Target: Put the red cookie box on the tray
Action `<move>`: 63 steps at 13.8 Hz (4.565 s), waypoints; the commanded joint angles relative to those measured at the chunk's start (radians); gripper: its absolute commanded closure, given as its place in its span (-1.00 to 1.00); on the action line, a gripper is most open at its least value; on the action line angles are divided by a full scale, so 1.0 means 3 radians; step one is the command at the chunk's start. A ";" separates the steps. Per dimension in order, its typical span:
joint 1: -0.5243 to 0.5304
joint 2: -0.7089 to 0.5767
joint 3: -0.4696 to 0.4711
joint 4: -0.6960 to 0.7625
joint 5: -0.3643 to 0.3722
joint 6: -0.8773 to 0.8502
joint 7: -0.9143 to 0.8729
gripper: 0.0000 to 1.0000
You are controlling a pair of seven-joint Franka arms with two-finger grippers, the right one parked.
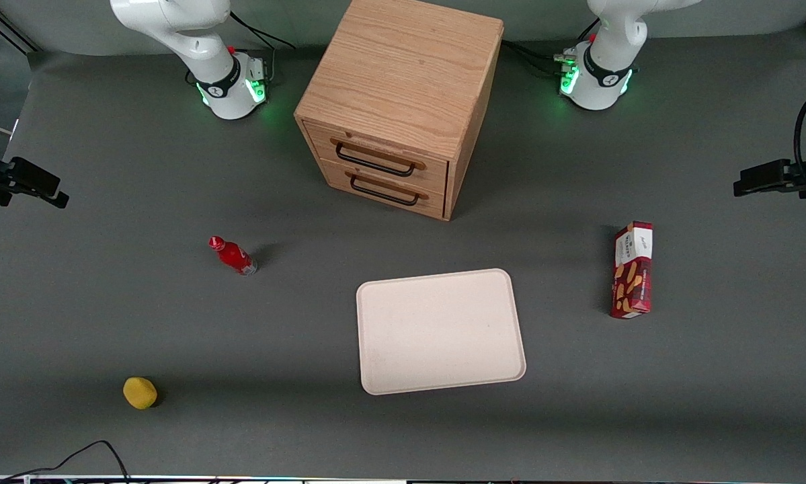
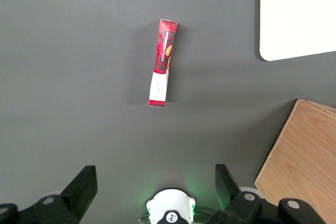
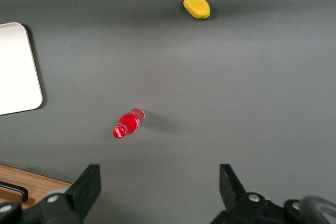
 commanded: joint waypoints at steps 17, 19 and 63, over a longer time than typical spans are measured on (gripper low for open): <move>-0.0056 0.0104 -0.0060 -0.3103 0.0164 0.3689 0.0199 -1.00; -0.0051 0.0231 -0.0060 -0.3309 0.0169 0.4145 0.0204 -0.83; -0.0133 -0.0165 -0.0446 -0.1152 0.0113 0.1199 -0.0811 -1.00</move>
